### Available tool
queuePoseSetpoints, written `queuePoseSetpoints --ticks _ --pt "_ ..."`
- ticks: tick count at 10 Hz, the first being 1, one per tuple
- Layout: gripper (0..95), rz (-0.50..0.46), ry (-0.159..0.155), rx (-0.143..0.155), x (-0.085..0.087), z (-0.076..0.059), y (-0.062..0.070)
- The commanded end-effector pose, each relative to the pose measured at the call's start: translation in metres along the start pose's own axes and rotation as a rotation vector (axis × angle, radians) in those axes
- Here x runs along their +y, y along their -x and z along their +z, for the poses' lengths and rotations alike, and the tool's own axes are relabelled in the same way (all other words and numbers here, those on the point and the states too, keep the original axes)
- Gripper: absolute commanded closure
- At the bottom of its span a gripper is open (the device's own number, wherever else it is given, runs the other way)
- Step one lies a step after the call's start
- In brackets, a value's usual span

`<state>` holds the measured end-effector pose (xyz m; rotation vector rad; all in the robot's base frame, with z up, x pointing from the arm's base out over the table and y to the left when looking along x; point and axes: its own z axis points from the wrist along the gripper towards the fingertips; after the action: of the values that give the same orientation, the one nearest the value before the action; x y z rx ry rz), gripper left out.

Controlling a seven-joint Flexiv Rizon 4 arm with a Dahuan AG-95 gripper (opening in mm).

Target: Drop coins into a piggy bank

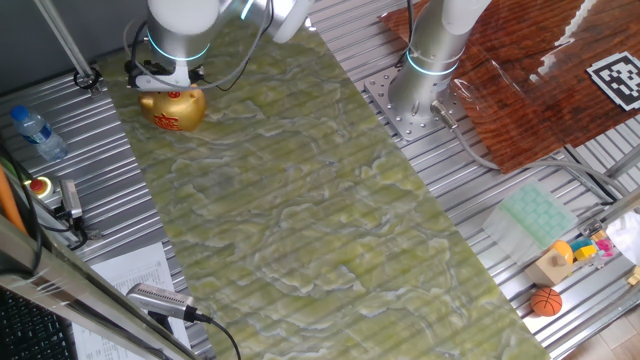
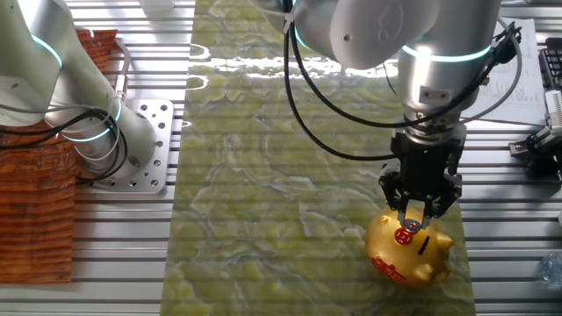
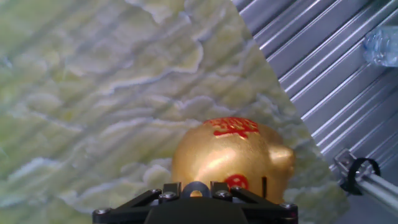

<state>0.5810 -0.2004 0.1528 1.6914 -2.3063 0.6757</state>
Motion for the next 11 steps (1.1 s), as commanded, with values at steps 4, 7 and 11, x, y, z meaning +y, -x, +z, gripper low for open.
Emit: queuePoseSetpoints --ticks 4,7,11 --pt "95.0 -0.057 -0.002 0.008 -0.0002 -0.0018 -0.0001" --pt "95.0 -0.069 -0.006 0.019 0.0001 -0.0021 -0.0008" --pt "95.0 -0.081 -0.035 0.036 0.0000 -0.0017 -0.0009"
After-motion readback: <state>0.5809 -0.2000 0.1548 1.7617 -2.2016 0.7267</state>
